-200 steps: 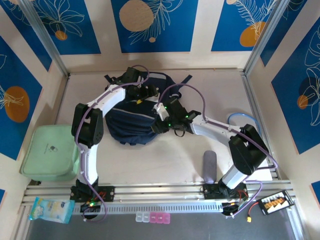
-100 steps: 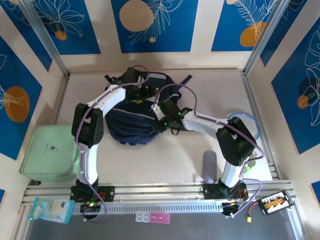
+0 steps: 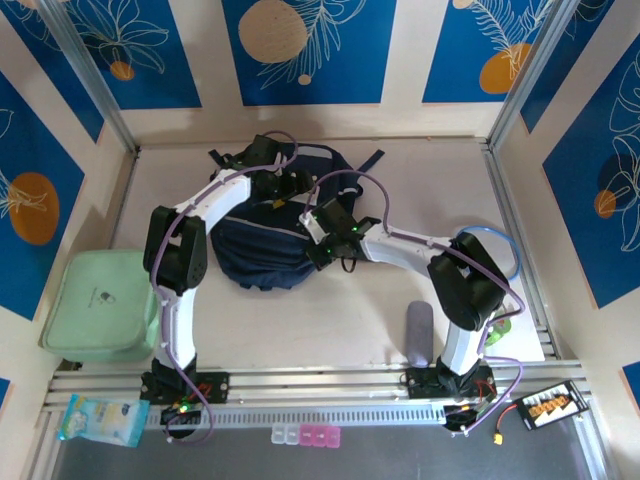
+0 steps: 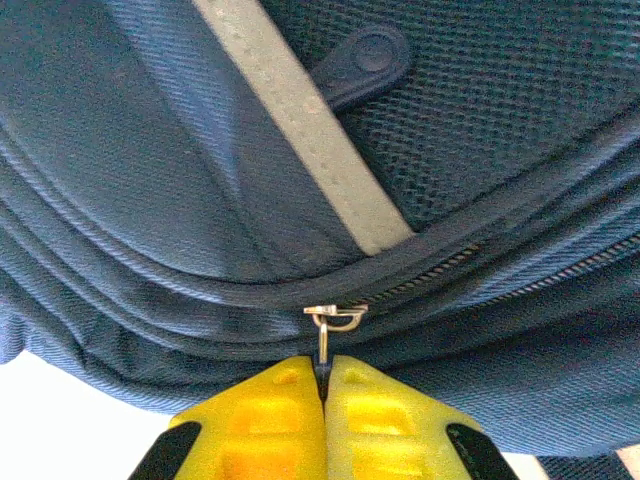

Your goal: Pack books, pencil case, and school supplies into a backpack

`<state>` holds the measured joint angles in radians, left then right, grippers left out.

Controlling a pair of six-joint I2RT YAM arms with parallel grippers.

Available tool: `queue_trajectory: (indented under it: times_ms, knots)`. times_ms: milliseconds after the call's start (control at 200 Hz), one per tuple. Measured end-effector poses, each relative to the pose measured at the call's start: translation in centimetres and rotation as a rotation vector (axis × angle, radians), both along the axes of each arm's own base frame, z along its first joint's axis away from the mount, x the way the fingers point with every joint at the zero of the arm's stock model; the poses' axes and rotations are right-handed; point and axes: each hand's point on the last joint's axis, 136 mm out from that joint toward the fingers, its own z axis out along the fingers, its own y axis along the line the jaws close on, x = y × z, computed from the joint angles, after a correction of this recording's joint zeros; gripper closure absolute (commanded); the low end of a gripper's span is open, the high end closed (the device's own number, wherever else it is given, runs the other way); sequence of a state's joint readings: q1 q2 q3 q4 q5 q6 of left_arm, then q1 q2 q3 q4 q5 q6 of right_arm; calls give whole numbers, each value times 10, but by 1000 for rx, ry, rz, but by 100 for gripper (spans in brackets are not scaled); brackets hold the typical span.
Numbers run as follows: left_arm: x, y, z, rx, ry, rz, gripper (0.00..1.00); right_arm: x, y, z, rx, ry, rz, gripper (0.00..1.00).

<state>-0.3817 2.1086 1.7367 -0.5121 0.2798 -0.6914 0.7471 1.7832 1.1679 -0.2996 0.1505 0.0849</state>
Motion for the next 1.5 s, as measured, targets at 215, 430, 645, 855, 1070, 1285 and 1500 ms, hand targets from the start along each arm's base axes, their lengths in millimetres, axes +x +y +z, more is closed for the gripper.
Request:
queue_trajectory:
  times_ms: [215, 430, 645, 855, 1070, 1285, 1500]
  knots:
    - [3, 1, -3, -18, 20, 57, 3, -10, 7, 8, 40, -70, 68, 98]
    - [6, 2, -7, -31, 36, 104, 3, -16, 16, 9, 53, -106, 121, 98]
    - [8, 3, -9, -36, 44, 132, 3, -23, 33, 15, 64, -150, 151, 97]
    - [10, 7, -12, -14, 39, 148, 3, -25, 57, 16, 59, -188, 154, 95]
    - [10, 7, -11, -12, 32, 147, 2, -29, 61, 18, 98, -158, 91, 72]
    - [13, 7, 4, -11, -22, 114, 0, -47, 27, 49, 251, -70, -15, 49]
    - [8, 32, 42, 28, -110, 122, 0, -17, -7, 67, 428, 66, -235, 45]
